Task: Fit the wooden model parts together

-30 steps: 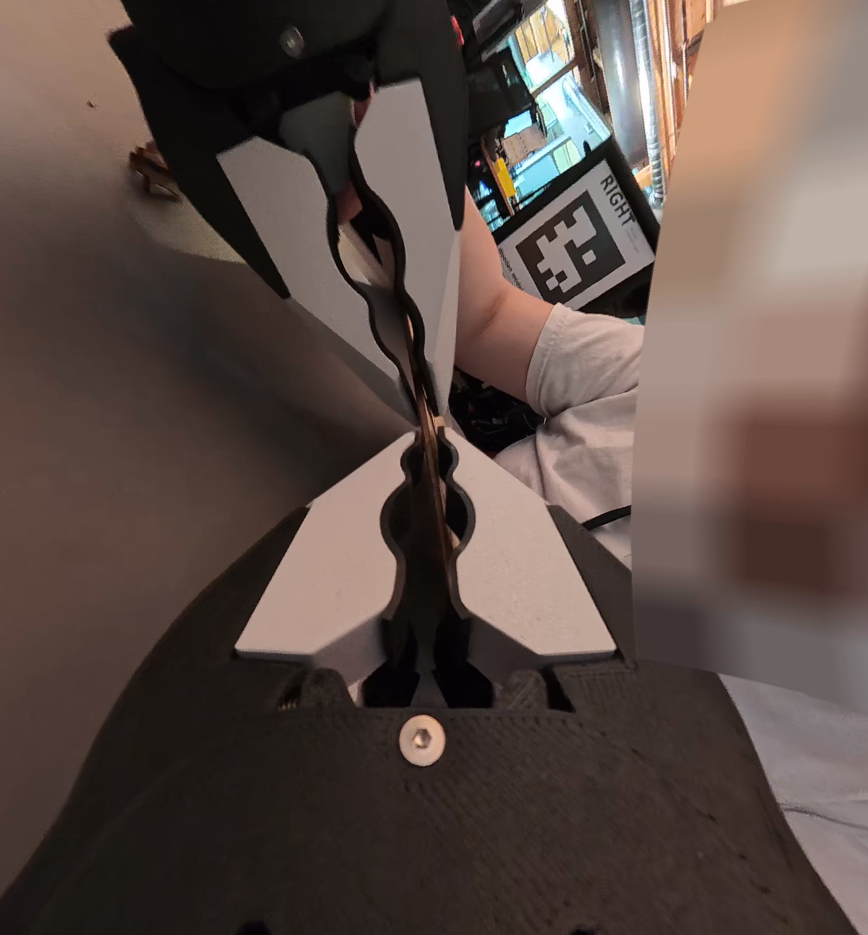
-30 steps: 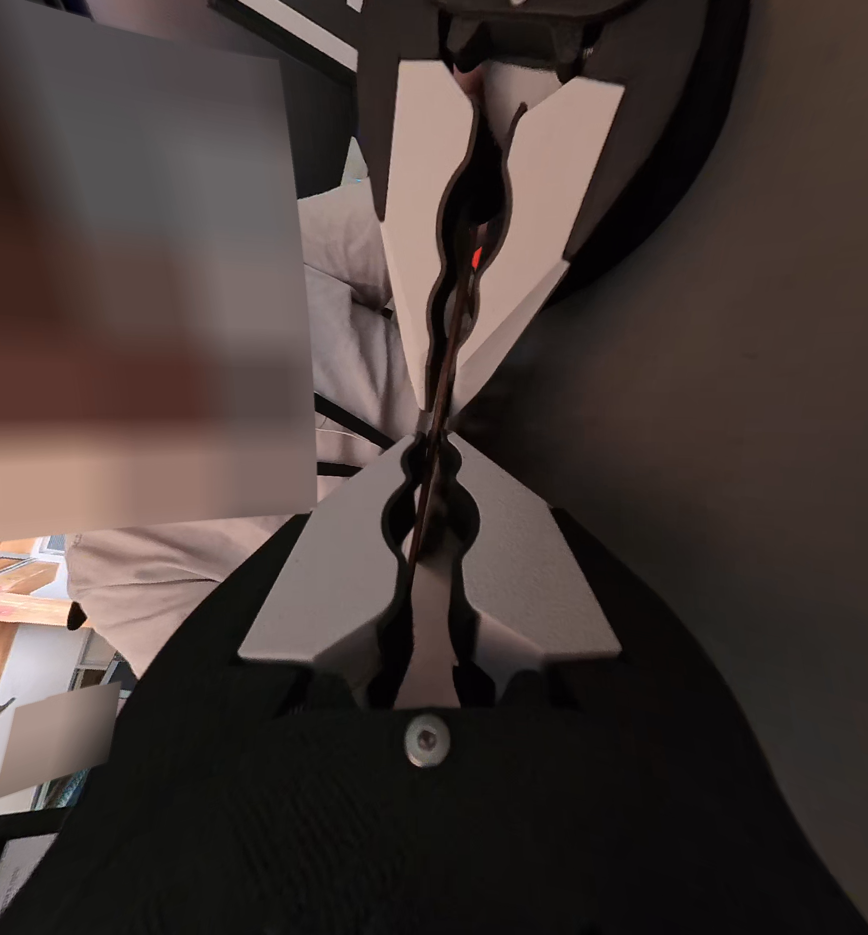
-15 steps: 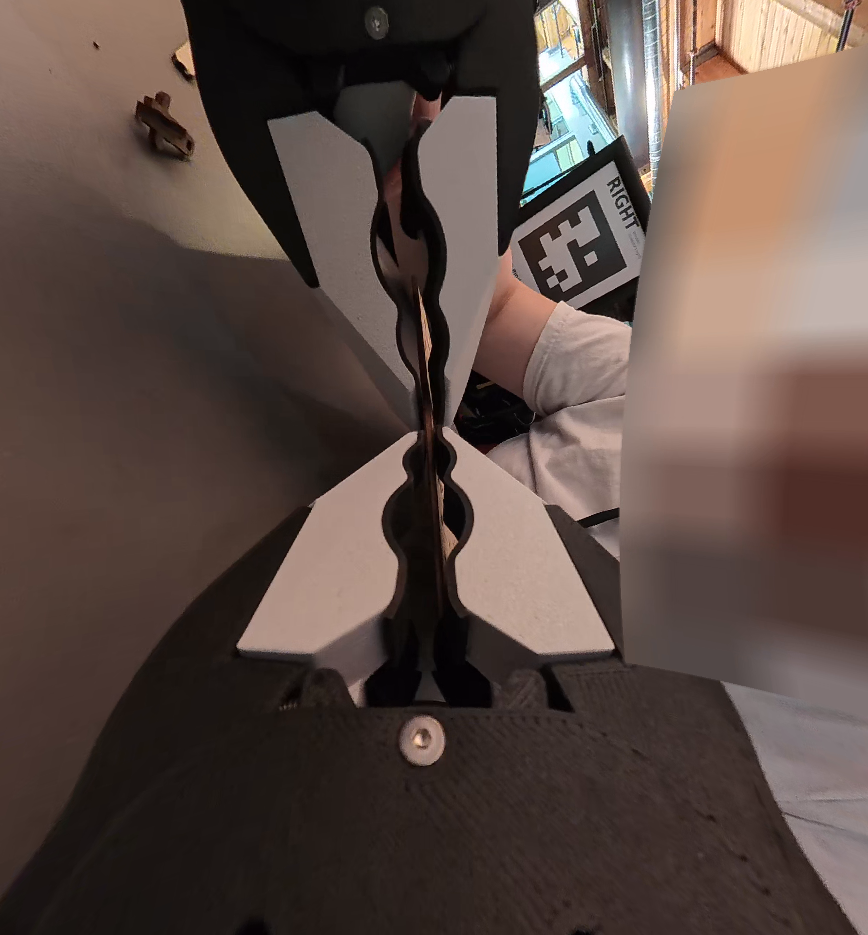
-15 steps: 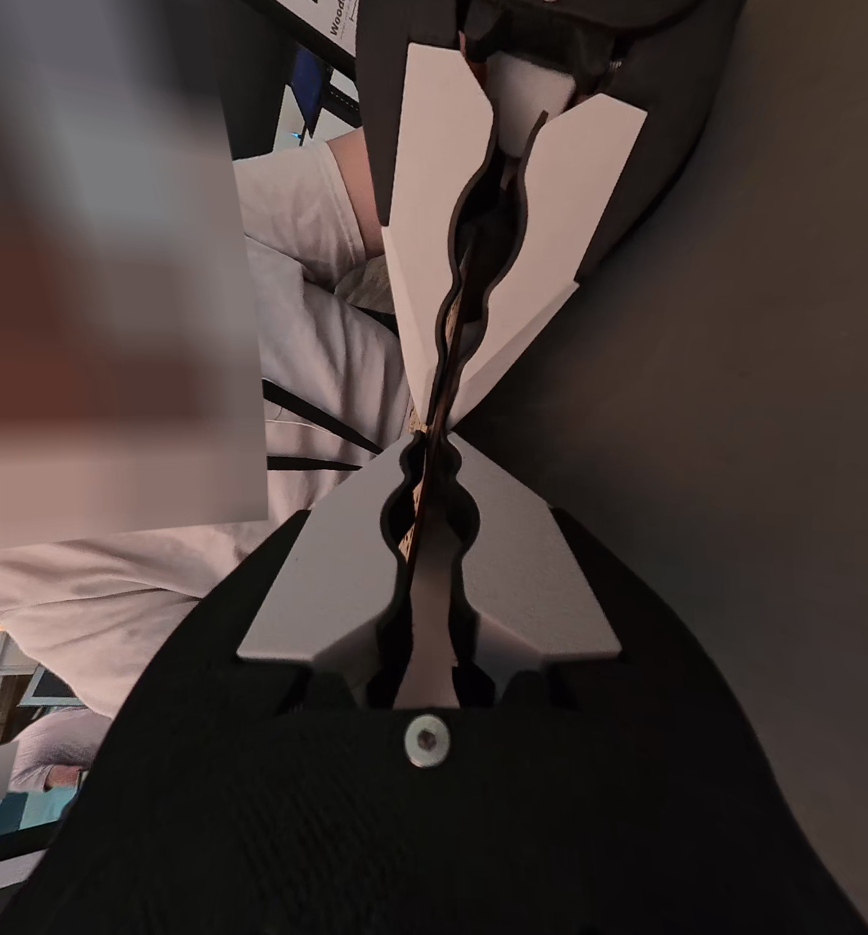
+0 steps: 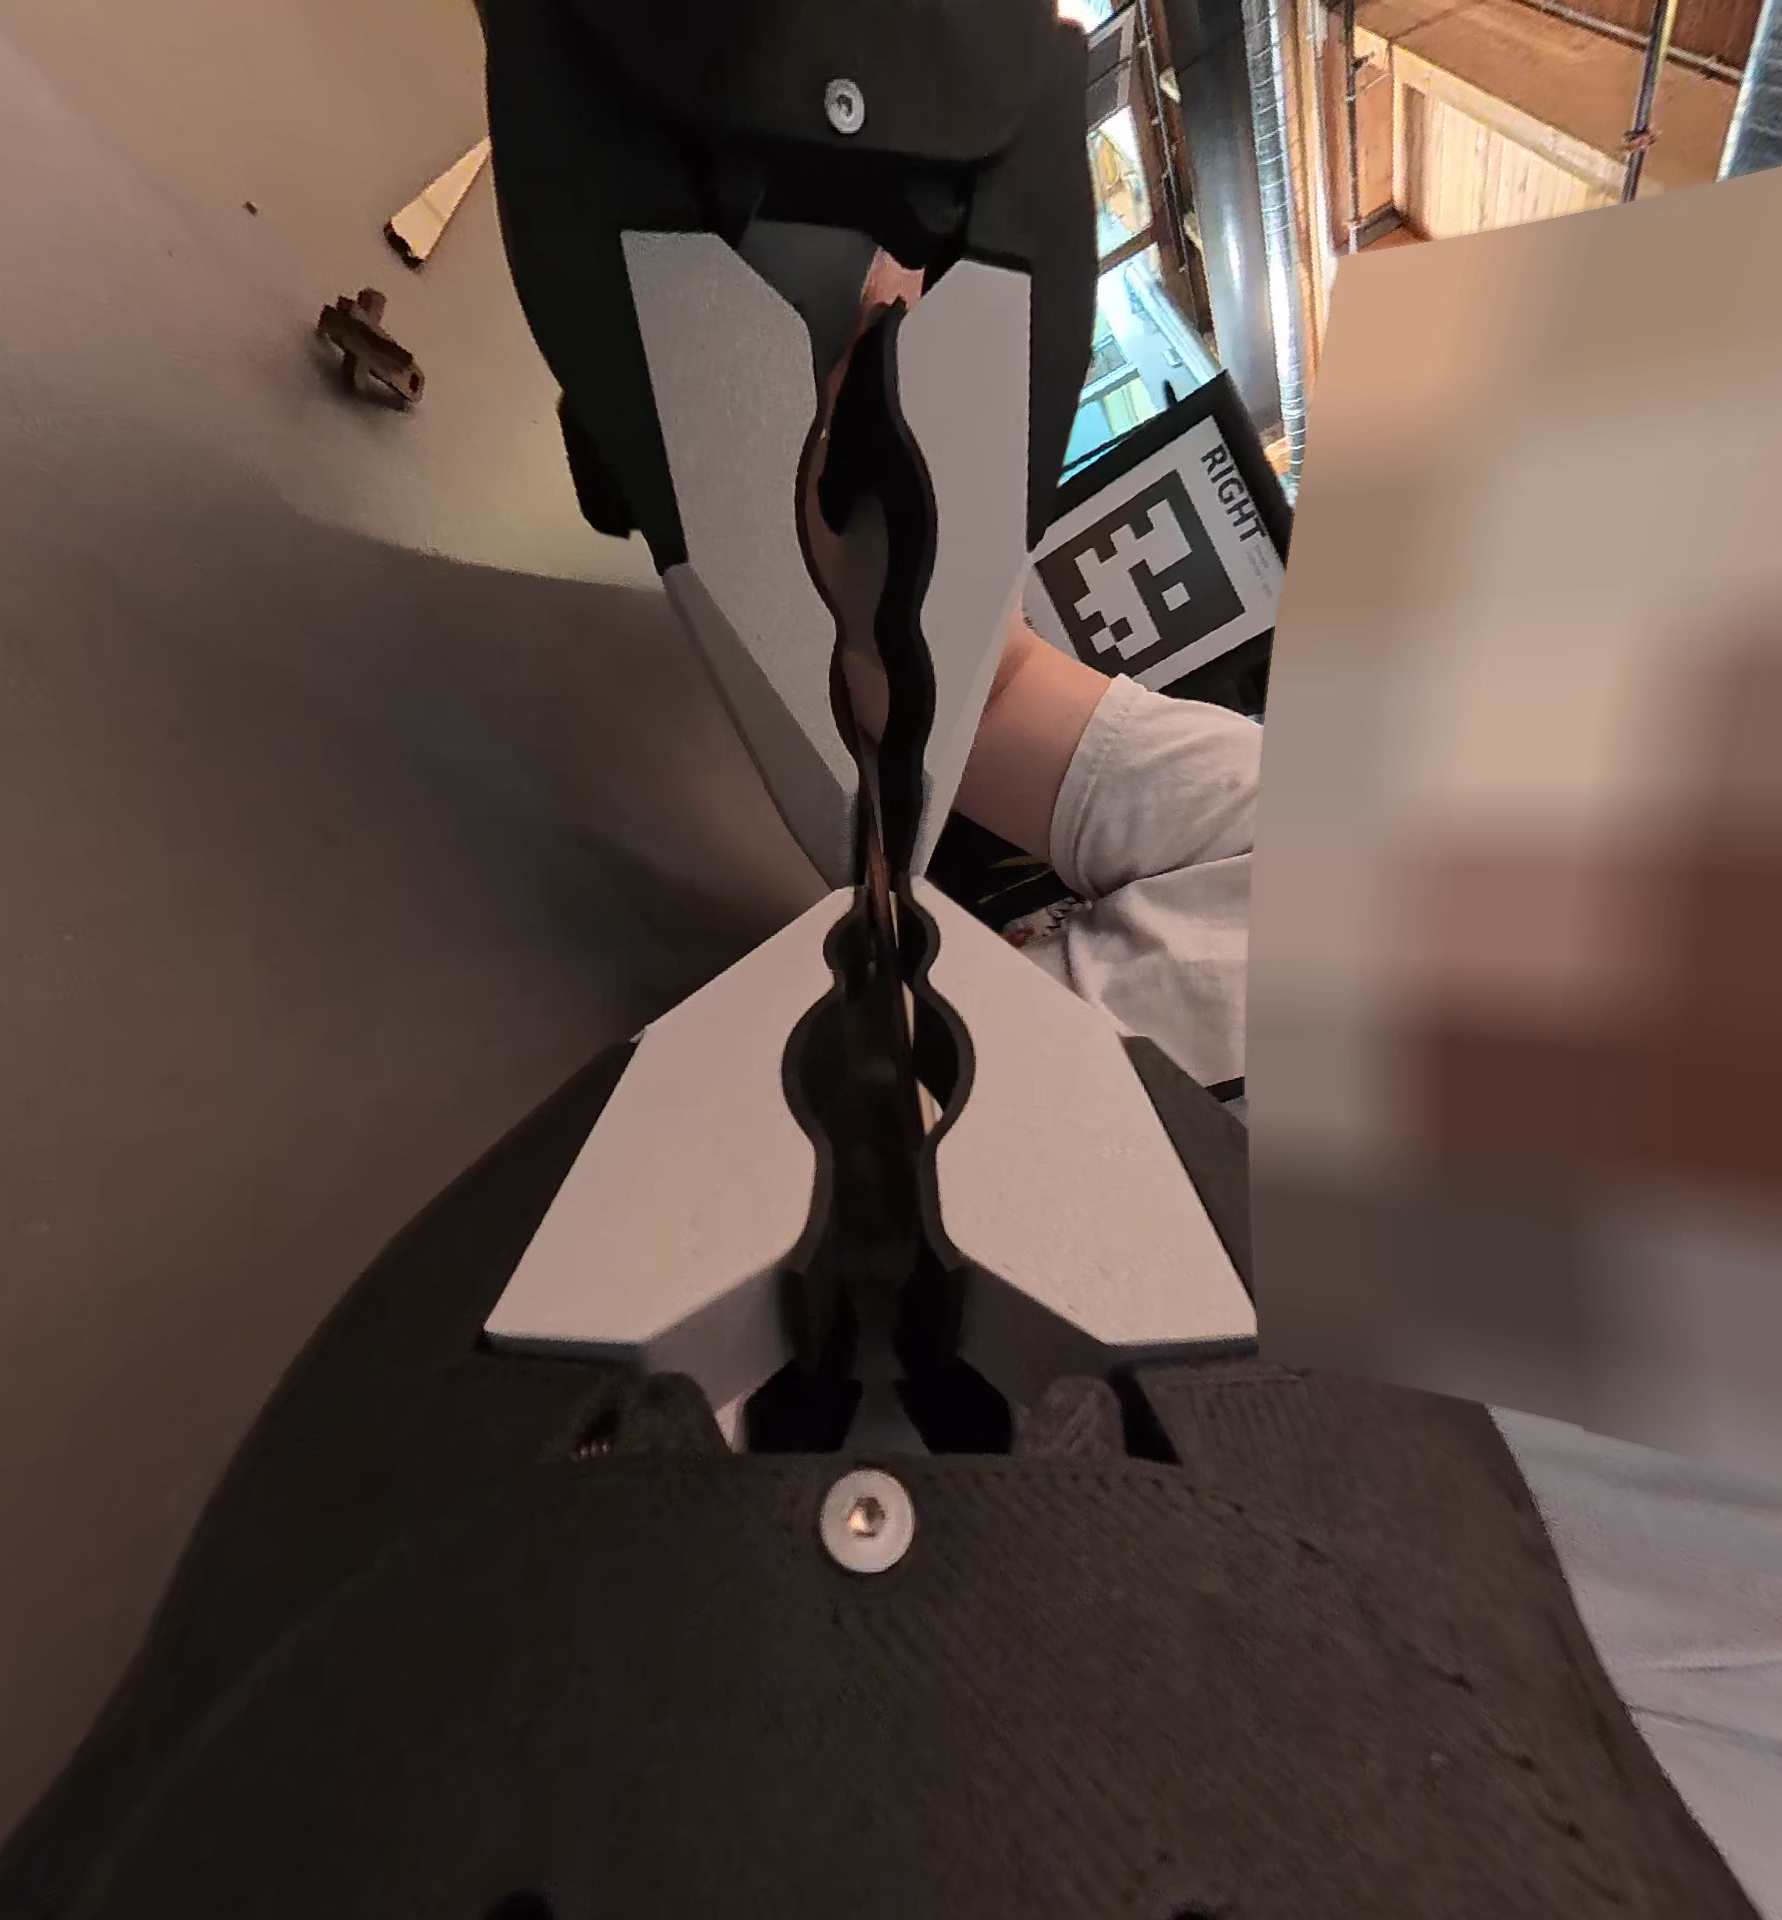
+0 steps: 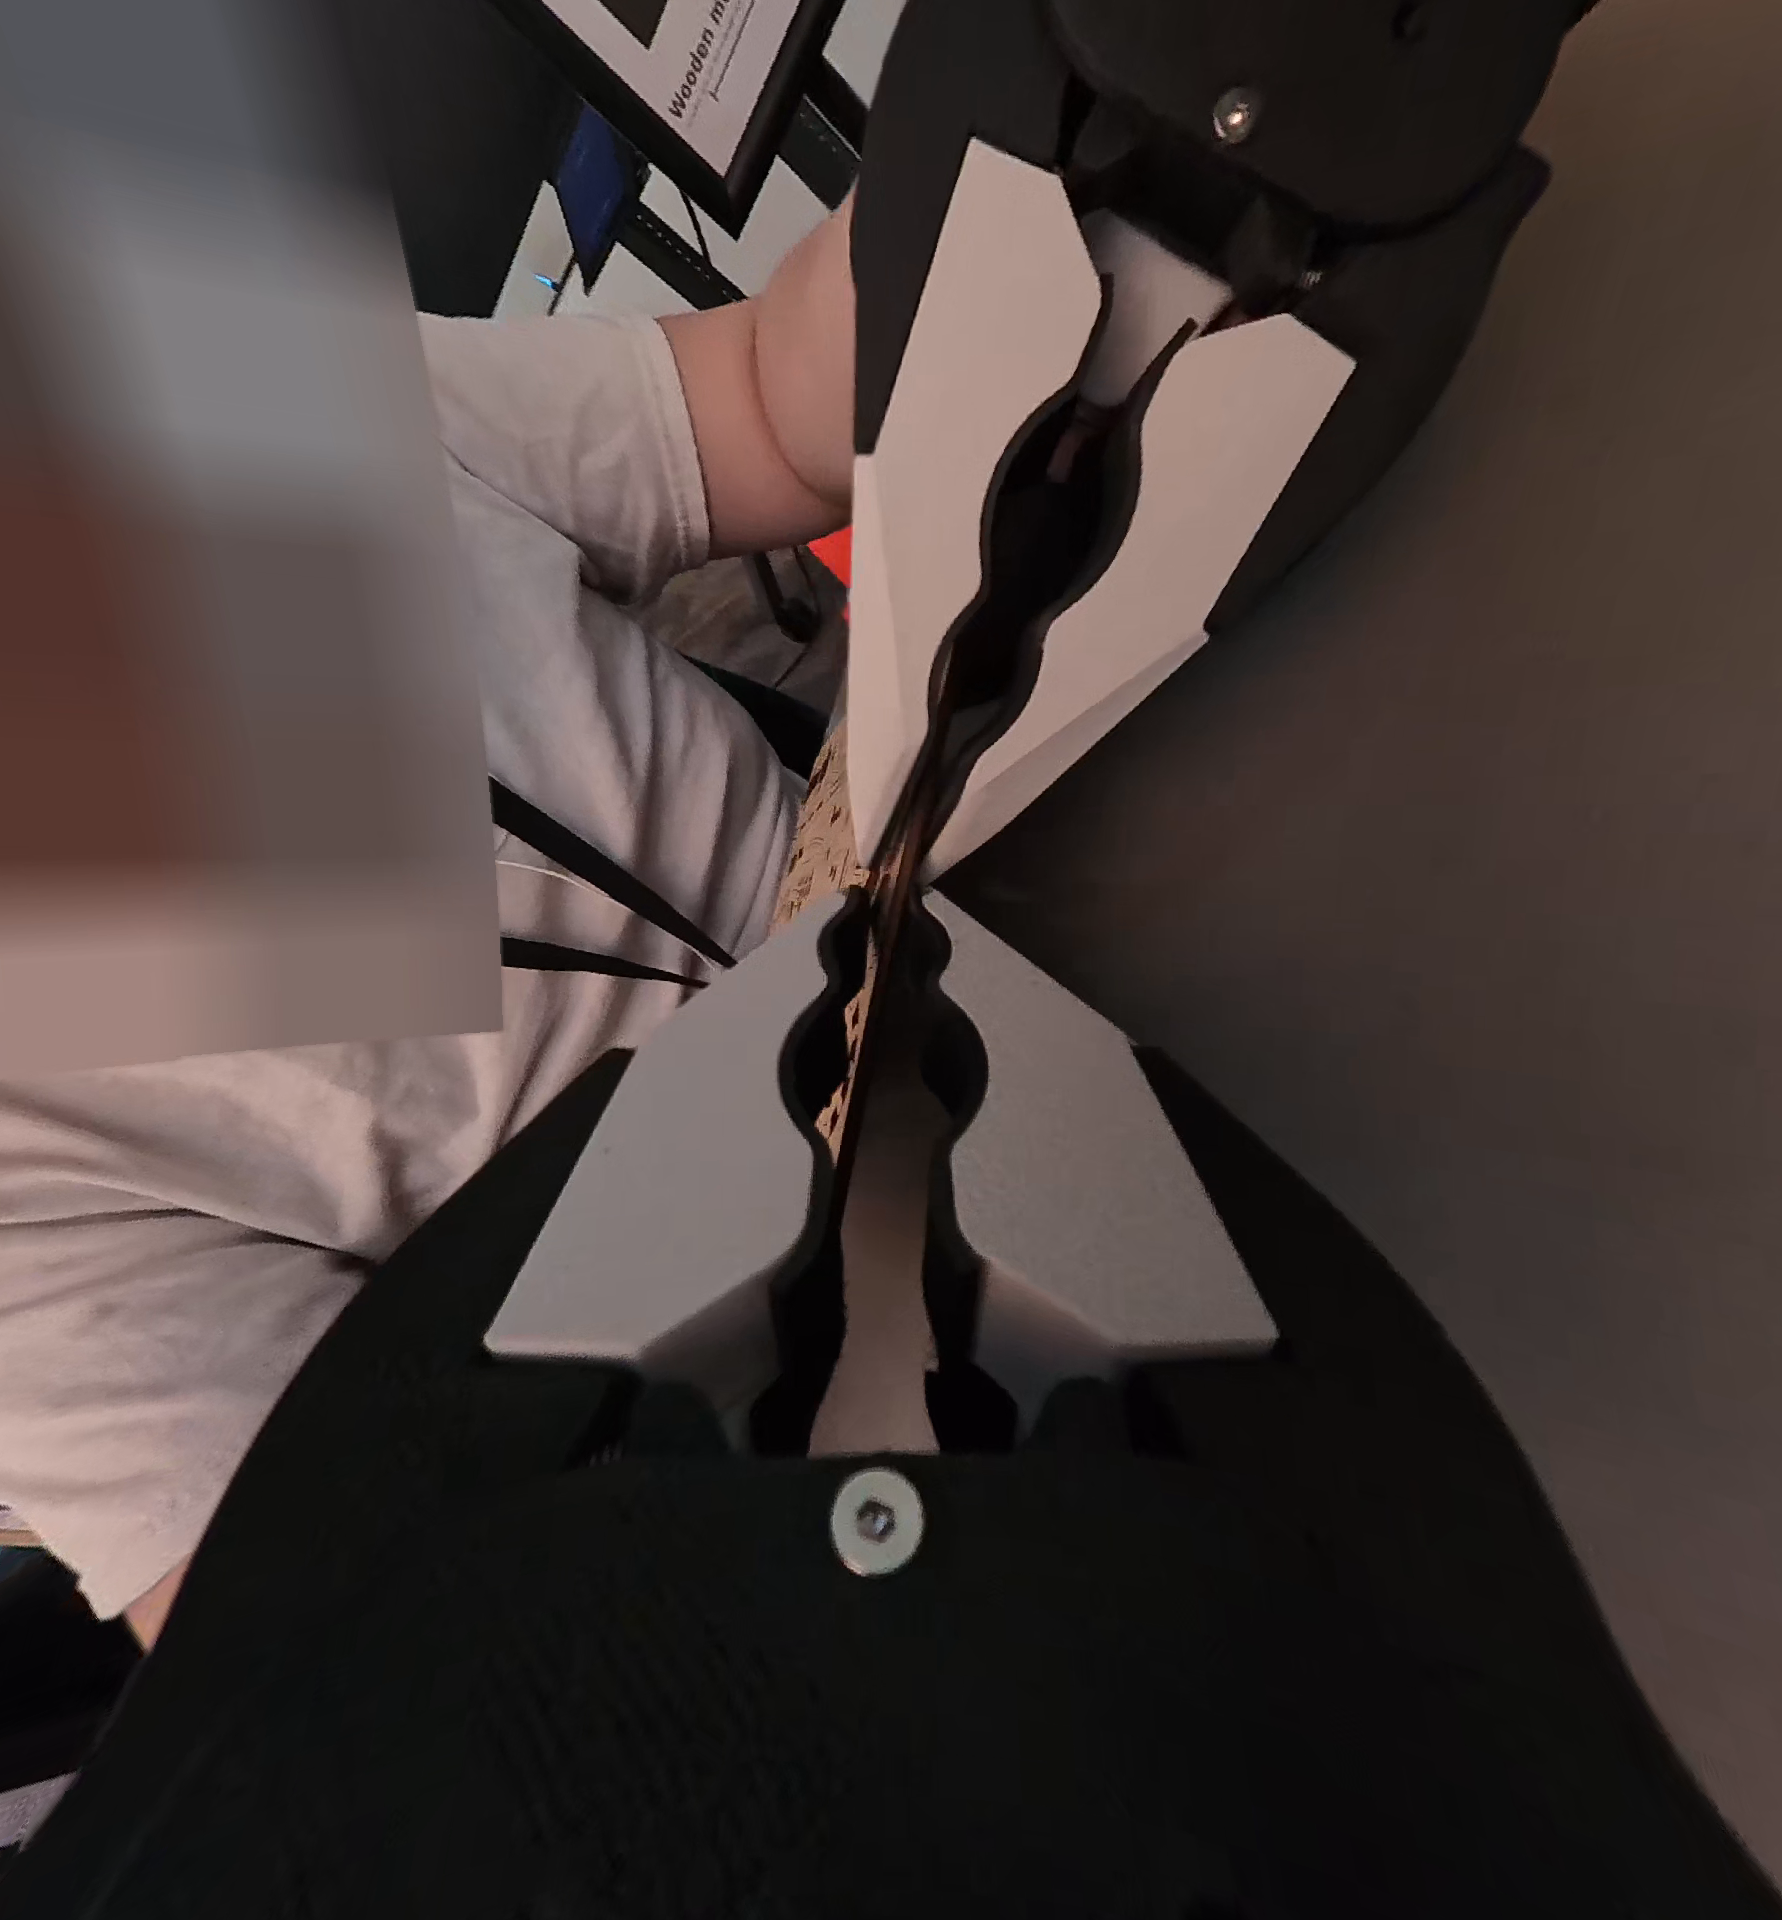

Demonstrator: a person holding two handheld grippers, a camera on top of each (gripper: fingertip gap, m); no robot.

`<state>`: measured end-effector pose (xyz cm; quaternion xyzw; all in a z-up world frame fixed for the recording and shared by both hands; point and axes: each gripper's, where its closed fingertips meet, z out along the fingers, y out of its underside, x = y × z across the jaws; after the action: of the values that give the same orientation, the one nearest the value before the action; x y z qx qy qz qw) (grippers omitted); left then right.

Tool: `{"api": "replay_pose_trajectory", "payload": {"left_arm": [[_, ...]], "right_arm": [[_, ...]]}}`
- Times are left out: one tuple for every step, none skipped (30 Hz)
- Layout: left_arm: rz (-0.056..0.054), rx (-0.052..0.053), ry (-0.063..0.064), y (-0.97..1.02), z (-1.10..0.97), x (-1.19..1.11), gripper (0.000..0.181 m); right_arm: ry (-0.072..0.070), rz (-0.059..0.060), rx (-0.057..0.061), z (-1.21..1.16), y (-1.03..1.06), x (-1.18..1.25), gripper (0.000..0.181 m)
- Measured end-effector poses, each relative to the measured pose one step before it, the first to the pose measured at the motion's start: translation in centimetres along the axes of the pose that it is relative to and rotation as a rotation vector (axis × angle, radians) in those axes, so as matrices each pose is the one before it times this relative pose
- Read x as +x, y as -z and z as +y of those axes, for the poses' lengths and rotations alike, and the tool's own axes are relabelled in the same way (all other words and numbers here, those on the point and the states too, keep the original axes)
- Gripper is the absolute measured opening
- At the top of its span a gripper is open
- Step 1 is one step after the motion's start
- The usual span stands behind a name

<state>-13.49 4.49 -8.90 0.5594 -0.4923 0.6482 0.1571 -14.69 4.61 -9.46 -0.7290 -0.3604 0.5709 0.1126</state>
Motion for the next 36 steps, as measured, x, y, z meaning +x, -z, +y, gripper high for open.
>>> {"api": "replay_pose_trajectory", "payload": {"left_arm": [[-0.0147,-0.0049,-0.0080,-0.012,0.069,-0.118,0.001],[-0.0104,-0.0065,-0.0072,-0.028,0.089,-0.059,0.001],[-0.0010,-0.0041,-0.0024,-0.043,0.066,0.043,0.000],[0.0023,-0.0015,0.0000,-0.011,0.024,0.061,0.000],[-0.0027,-0.0006,-0.0014,-0.004,0.015,-0.020,0.000],[-0.0061,-0.0022,-0.0019,0.007,0.042,-0.079,0.001],[-0.0020,-0.0047,-0.0029,-0.010,0.071,-0.016,0.001],[0.0029,-0.0047,-0.0055,-0.020,0.060,0.077,0.001],[0.0006,-0.0029,-0.0084,0.007,0.024,0.070,0.001],[-0.0045,-0.0020,-0.0109,0.033,0.002,0.005,0.001],[-0.0037,-0.0012,-0.0094,0.042,-0.009,0.003,0.001],[-0.0035,0.0009,-0.0041,0.030,-0.030,-0.012,0.001],[-0.0029,0.0020,-0.0003,0.017,-0.008,-0.048,0.001],[0.0029,0.0005,0.0016,0.005,0.011,0.026,0.001],[0.0034,-0.0011,0.0013,0.015,0.039,0.022,0.001],[0.0018,-0.0009,0.0002,0.009,0.031,0.013,0.001],[0.0049,0.0003,0.0005,0.002,0.007,0.043,0.001],[0.0045,0.0008,0.0024,0.004,-0.031,0.019,0.001],[0.0062,0.0015,0.0040,0.017,-0.026,0.024,0.001],[0.0112,0.0022,0.0040,0.023,-0.046,0.099,0.001],[0.0071,0.0010,0.0027,0.030,-0.021,0.074,0.001],[0.0058,-0.0009,-0.0017,-0.005,0.001,0.110,0.002],[0.0075,-0.0055,-0.0043,-0.063,0.078,0.171,0.002],[0.0039,-0.0107,-0.0056,-0.129,0.148,0.124,0.001],[0.0277,-0.0033,-0.0055,-0.158,0.029,0.435,0.001],[0.0484,0.0050,0.0099,-0.076,-0.118,0.680,0.001],[0.0212,0.0061,0.0116,0.033,-0.098,0.262,0.001],[-0.0182,0.0051,0.0001,0.088,-0.010,-0.293,0.001],[-0.0343,0.0021,-0.0012,0.126,0.019,-0.548,0.001],[-0.0370,-0.0001,0.0020,0.140,0.024,-0.594,0.001],[-0.0216,0.0026,0.0049,0.094,-0.030,-0.359,0.001],[-0.0083,0.0041,0.0051,0.025,-0.067,-0.140,0.001],[-0.0174,0.0024,0.0057,-0.035,-0.045,-0.288,0.001],[-0.0173,-0.0019,0.0059,-0.085,0.007,-0.287,0.001],[-0.0078,-0.0052,0.0049,-0.076,0.068,-0.148,0.001],[-0.0075,-0.0026,0.0038,-0.051,0.039,-0.121,0.001]], "right_arm": [[0.0075,0.0071,-0.0048,0.071,-0.044,0.034,0.006],[0.0015,-0.0070,-0.0019,0.076,-0.051,-0.101,0.010],[-0.0011,-0.0191,0.0045,0.029,-0.008,-0.230,0.012],[-0.0040,-0.0228,0.0075,-0.003,0.009,-0.244,0.014],[-0.0038,-0.0082,0.0059,0.000,-0.009,0.030,0.014],[-0.0036,0.0025,0.0026,0.042,-0.048,0.188,0.013],[-0.0068,-0.0086,-0.0001,0.022,-0.070,0.011,0.012],[-0.0002,-0.0158,0.0041,-0.039,-0.050,-0.128,0.011],[0.0014,-0.0140,0.0072,-0.054,-0.017,-0.068,0.010],[-0.0089,-0.0152,0.0079,-0.050,0.005,-0.021,0.010],[-0.0167,-0.0221,0.0086,-0.082,0.024,-0.053,0.010],[-0.0246,-0.0187,0.0083,-0.067,0.027,0.033,0.009],[-0.0238,-0.0118,0.0053,-0.069,0.026,0.139,0.006],[-0.0045,-0.0121,0.0026,-0.020,-0.038,0.036,0.005],[-0.0034,-0.0102,0.0013,-0.002,-0.051,-0.007,0.005],[-0.0049,-0.0031,-0.0011,0.013,-0.029,0.035,0.004],[0.0103,-0.0040,-0.0003,-0.007,-0.008,-0.050,0.004],[0.0200,0.0060,-0.0021,0.001,0.015,0.038,0.003],[0.0171,0.0082,-0.0026,-0.015,0.004,0.011,0.003],[0.0212,0.0002,-0.0013,-0.027,-0.003,-0.162,0.004],[0.0186,0.0099,-0.0030,-0.018,-0.015,-0.006,0.005],[0.0141,-0.0011,-0.0009,-0.009,-0.030,-0.123,0.005],[0.0061,-0.0137,-0.0035,0.055,-0.101,-0.256,0.007],[-0.0056,-0.0148,-0.0120,0.189,-0.143,-0.196,0.009],[0.0185,-0.0386,0.0014,-0.025,-0.171,-0.525,0.007],[0.0280,-0.0482,0.0181,-0.347,-0.128,-0.791,0.007],[-0.0057,-0.0013,-0.0012,-0.123,0.013,-0.073,0.008],[-0.0249,0.0312,-0.0130,0.140,0.149,0.439,0.007],[-0.0236,0.0363,-0.0098,0.177,0.157,0.601,0.007],[-0.0212,0.0395,-0.0009,0.157,0.137,0.736,0.005],[-0.0426,-0.0003,0.0151,-0.032,0.081,0.218,0.005],[-0.0604,-0.0112,0.0130,-0.036,0.042,0.058,0.005],[-0.0492,0.0155,-0.0021,0.101,-0.006,0.394,0.005],[-0.0088,0.0225,-0.0146,0.219,-0.090,0.321,0.005],[0.0064,0.0173,-0.0140,0.163,-0.085,0.102,0.004],[-0.0009,0.0228,-0.0153,0.124,-0.039,0.135,0.004]]}}
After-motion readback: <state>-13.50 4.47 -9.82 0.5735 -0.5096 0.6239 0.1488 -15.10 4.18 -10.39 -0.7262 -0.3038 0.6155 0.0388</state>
